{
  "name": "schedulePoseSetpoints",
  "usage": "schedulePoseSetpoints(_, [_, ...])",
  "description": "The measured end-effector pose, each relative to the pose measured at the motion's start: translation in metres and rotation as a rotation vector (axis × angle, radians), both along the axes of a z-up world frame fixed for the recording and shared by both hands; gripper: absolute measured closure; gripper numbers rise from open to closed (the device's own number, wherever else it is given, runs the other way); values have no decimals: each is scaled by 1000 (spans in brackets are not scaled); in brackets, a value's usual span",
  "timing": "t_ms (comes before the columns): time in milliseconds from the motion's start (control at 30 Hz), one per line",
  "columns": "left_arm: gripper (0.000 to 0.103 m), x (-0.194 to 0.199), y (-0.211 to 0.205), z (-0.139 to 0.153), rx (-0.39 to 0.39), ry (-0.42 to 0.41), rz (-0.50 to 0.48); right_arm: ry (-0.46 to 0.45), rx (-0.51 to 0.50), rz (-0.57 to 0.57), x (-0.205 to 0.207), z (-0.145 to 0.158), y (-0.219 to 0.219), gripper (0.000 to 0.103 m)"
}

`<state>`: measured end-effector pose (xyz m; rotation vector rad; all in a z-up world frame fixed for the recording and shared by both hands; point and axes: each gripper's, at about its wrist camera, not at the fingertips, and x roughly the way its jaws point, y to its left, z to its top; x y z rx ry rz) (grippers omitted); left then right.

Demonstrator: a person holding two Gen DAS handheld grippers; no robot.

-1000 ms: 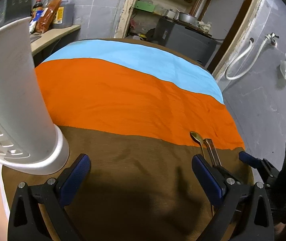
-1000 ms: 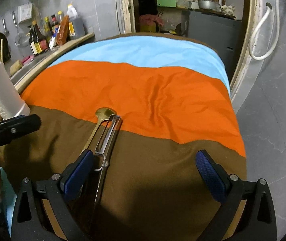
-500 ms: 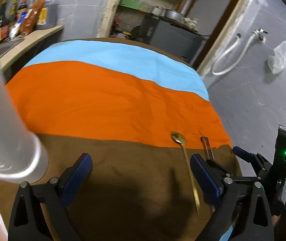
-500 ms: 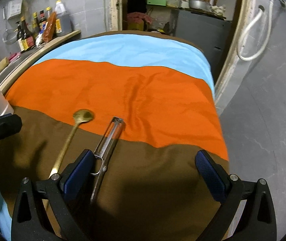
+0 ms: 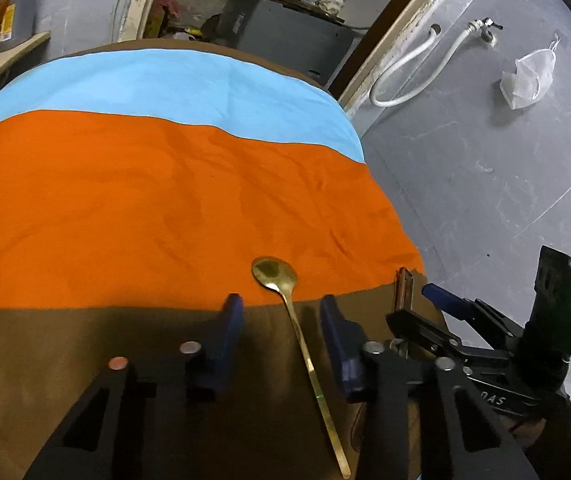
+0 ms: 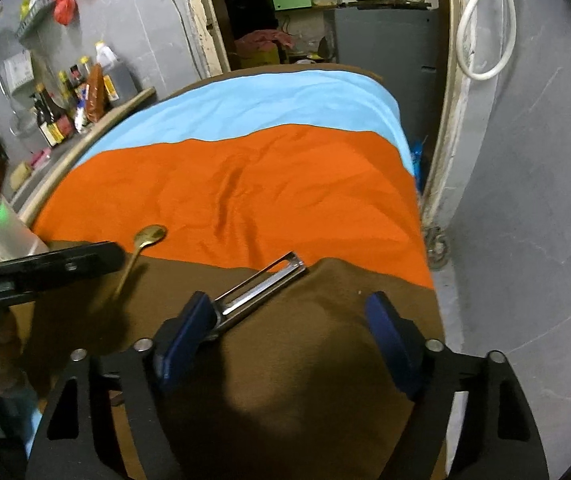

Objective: Organize utensils
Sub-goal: 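Close the left tool on the gold spoon while the right tool grasps the peeler, then lift the spoon and peeler and carry both over the white caddy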

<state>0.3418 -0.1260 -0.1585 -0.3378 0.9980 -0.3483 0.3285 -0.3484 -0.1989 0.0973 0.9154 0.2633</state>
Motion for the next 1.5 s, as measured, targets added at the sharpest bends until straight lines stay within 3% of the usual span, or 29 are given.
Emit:
schedulePoseSetpoints(33, [78,1,-1,-1,-5,10,-6,3,21,-3,1,0,-2,35])
schedulePoseSetpoints(267, [83,11,-17,-3,-2,32,-69,16,160,-5,11,-6,-7,45])
schedulePoseSetpoints(400, [94,19,-17,-6,17,53,-66,32,203,4,20,-8,-7,67])
schedulePoseSetpoints(467, [95,21,-17,-7,9,64,-66,51,220,8,26,-12,-6,69])
schedulePoseSetpoints(733, [95,29,-22,-9,12,92,-88,144,209,-6,42,-19,8,69])
schedulePoseSetpoints(1000, [99,26,-26,-5,40,90,-73,174,74,-32,46,-13,34,72])
schedulePoseSetpoints(1033, [99,24,-25,-3,41,87,-67,176,77,-42,47,-12,33,78])
schedulePoseSetpoints(1267, [100,1,-14,15,68,10,-21,180,221,-94,38,-9,15,84])
schedulePoseSetpoints(1500, [100,-20,5,47,93,-101,23,75,288,-78,11,12,17,90])
